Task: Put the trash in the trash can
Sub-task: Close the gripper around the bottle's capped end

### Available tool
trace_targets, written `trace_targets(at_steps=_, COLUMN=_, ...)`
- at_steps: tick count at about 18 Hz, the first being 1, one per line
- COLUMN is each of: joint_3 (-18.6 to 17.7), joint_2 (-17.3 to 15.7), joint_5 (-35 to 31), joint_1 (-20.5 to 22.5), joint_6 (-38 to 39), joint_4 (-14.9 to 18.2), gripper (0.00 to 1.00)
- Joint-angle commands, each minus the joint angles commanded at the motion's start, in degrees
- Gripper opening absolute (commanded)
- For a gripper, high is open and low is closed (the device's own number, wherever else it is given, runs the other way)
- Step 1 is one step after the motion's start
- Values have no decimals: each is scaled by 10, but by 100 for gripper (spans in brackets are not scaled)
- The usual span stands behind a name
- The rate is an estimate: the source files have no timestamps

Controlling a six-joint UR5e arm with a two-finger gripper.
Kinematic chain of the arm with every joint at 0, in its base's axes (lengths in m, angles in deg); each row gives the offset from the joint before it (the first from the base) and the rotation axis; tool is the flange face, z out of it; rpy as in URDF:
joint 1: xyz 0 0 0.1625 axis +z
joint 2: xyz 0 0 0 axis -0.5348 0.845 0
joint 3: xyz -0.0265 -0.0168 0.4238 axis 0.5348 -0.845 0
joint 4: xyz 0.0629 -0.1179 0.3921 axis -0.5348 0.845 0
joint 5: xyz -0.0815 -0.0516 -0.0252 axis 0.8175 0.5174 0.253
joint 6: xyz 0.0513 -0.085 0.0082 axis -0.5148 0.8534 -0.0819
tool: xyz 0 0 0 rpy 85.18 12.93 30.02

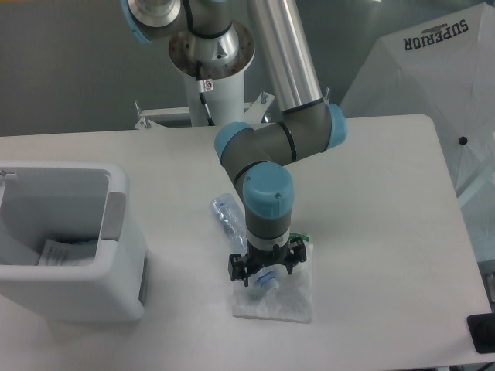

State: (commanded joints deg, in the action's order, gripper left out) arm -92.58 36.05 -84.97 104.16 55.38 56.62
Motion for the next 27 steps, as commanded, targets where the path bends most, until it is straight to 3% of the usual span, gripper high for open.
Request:
trace_targets(at_steps=21, joint_3=2, joint_2=17, joint_5=-27, joint_1=-4, joint_6=3, joint_4=0, gripper=98)
trace_targets(at_steps=27, joint_3=3, joint_2=18, joint_5=-40, joint_1=-5, joint_6=4, joint_4=0, gripper=92)
